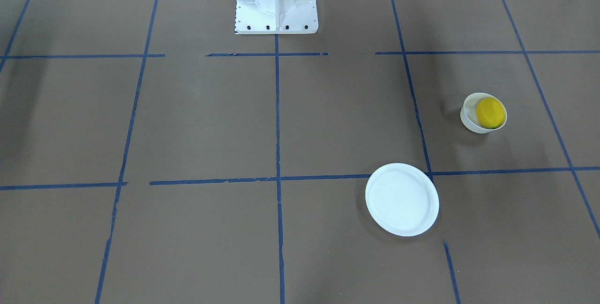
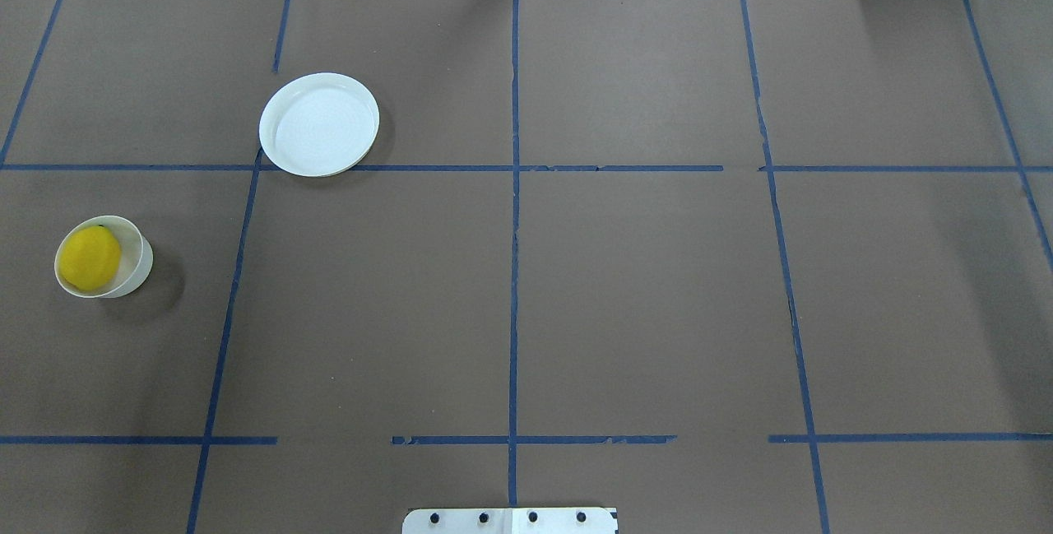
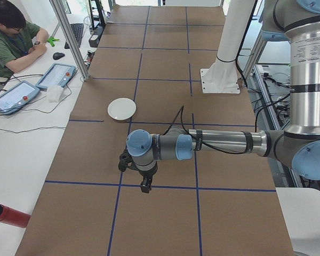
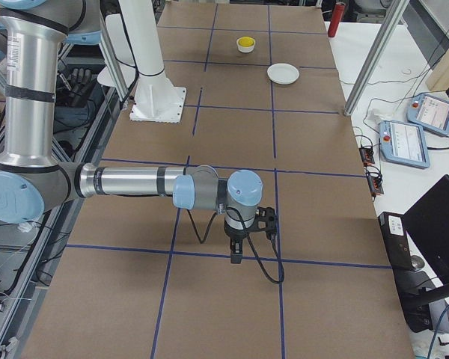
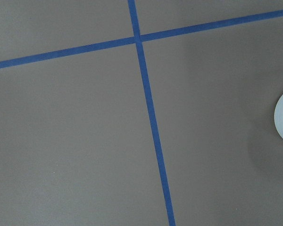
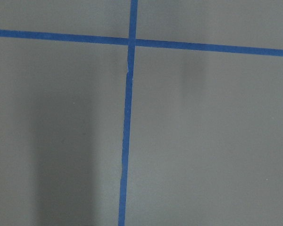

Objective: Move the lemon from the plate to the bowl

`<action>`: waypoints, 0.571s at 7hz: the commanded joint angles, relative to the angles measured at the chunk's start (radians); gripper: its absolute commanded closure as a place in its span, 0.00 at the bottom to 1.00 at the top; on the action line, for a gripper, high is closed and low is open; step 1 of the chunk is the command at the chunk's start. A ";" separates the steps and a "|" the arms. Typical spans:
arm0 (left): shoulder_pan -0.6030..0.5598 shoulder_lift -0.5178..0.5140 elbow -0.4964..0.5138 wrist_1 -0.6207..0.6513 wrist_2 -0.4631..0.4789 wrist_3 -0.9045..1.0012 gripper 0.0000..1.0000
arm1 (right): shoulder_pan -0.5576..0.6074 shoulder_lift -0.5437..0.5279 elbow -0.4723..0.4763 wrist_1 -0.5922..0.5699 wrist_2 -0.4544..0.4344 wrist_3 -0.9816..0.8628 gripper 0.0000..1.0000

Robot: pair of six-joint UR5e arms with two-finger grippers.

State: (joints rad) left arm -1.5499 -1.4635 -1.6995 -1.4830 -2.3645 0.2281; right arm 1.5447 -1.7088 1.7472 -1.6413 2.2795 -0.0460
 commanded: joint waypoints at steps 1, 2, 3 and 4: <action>-0.002 0.000 -0.003 0.000 0.008 -0.003 0.00 | 0.000 0.000 0.000 0.000 0.000 0.000 0.00; -0.006 -0.004 -0.003 0.000 0.008 -0.004 0.00 | 0.000 0.000 0.000 0.000 0.000 0.000 0.00; -0.006 -0.006 -0.005 0.000 0.008 -0.004 0.00 | 0.000 0.000 0.000 0.000 0.000 0.000 0.00; -0.006 -0.008 -0.005 0.000 0.008 -0.006 0.00 | 0.000 0.000 -0.002 0.000 0.000 0.000 0.00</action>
State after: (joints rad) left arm -1.5548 -1.4688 -1.7036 -1.4834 -2.3563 0.2238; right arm 1.5448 -1.7089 1.7469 -1.6414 2.2795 -0.0460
